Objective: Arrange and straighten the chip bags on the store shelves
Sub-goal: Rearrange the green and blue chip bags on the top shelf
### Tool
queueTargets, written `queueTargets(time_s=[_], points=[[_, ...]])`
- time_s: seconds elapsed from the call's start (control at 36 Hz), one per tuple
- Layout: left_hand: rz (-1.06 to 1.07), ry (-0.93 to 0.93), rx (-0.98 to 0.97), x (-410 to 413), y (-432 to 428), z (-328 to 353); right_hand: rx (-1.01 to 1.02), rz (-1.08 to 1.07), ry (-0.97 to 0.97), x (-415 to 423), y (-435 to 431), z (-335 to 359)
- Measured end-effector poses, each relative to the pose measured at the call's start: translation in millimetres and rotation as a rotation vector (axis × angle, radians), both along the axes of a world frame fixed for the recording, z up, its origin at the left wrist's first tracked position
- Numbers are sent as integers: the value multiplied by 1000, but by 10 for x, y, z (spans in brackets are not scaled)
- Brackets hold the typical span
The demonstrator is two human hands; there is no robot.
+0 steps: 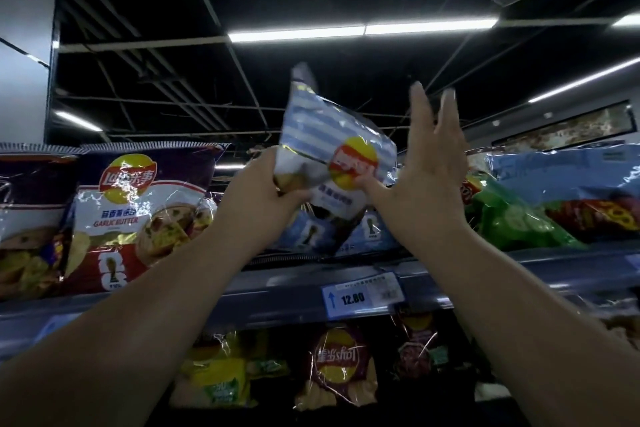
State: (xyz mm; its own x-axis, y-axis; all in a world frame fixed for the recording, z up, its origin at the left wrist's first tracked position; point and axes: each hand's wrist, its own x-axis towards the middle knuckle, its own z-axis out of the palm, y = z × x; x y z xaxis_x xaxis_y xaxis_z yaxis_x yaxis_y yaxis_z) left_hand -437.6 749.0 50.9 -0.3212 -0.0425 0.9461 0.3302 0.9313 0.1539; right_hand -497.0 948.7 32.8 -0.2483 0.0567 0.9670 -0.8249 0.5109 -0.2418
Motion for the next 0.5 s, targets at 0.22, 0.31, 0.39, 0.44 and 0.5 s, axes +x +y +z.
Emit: queueTargets(time_s=[0.22, 0.31, 0.39, 0.44, 0.5], points=[[-493, -137, 544, -41, -124, -256, 274, 459, -611, -335, -70, -242], [-446, -354, 537, -52, -227, -423, 489, 303, -579, -418, -109, -358], [-439, -410, 524, 26, -221, -434, 514, 278, -633, -423, -143, -342], [-332, -433, 428, 95, -189, -428, 525, 299, -650, -410, -164, -307], [-216, -369, 342, 137, -180, -460, 547, 310, -626, -372, -205, -260]])
